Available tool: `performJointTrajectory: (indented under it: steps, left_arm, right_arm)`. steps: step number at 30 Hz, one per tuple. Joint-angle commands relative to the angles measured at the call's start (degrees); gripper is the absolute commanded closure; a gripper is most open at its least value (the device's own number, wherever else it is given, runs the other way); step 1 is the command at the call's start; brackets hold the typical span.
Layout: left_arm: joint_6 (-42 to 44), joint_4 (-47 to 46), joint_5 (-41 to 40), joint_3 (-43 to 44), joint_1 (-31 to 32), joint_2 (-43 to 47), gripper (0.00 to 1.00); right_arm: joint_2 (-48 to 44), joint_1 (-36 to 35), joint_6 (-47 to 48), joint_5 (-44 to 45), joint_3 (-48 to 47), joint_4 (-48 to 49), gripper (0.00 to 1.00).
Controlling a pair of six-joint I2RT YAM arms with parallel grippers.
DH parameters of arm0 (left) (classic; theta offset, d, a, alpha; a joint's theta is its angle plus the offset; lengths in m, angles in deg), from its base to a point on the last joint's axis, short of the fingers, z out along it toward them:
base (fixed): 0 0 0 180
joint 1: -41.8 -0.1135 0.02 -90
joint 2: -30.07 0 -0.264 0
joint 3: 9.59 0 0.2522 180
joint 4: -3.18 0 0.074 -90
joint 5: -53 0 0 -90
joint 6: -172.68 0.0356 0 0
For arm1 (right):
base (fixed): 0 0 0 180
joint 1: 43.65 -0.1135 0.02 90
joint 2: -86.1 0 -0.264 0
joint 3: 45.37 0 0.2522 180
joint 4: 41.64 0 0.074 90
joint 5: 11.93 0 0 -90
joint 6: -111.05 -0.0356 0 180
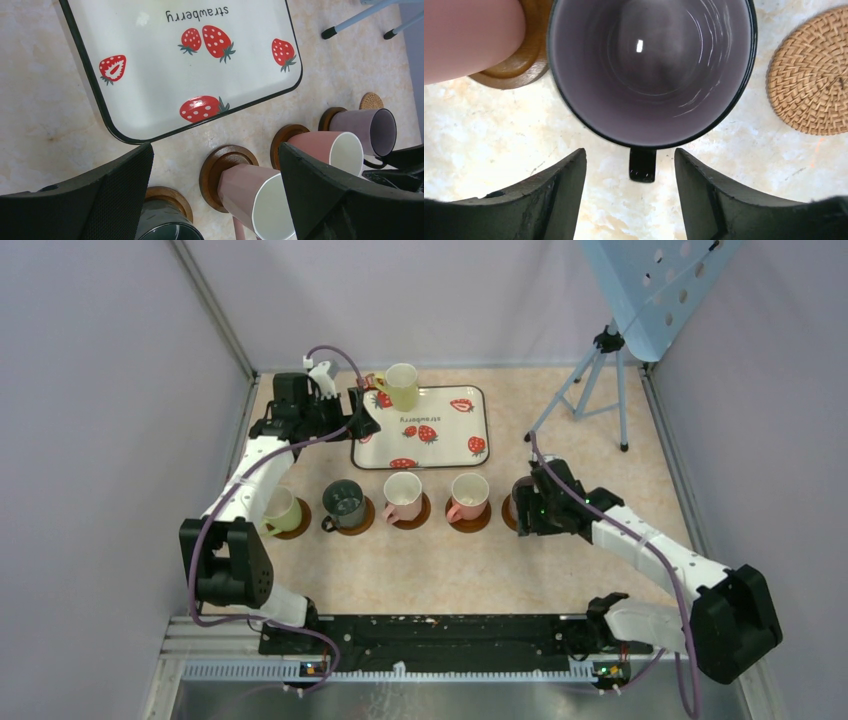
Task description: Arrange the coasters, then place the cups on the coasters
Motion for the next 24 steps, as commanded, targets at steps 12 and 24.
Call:
performJointTrajectory:
  steps: [12,24]
  left_arm:
    - [3.3,-0.1,1.6,0.7,-0.3,2.1,0.01]
    - [4.0,0.0,2.9,2.0,-0.3,2.2,0.01]
  right_arm:
    - [-3.4,2.8,37.8,-15.1,-24.6,-15.2,0.29]
    - [1.4,18.1,74.4,-29.5,-21.2,-29.3,0.82]
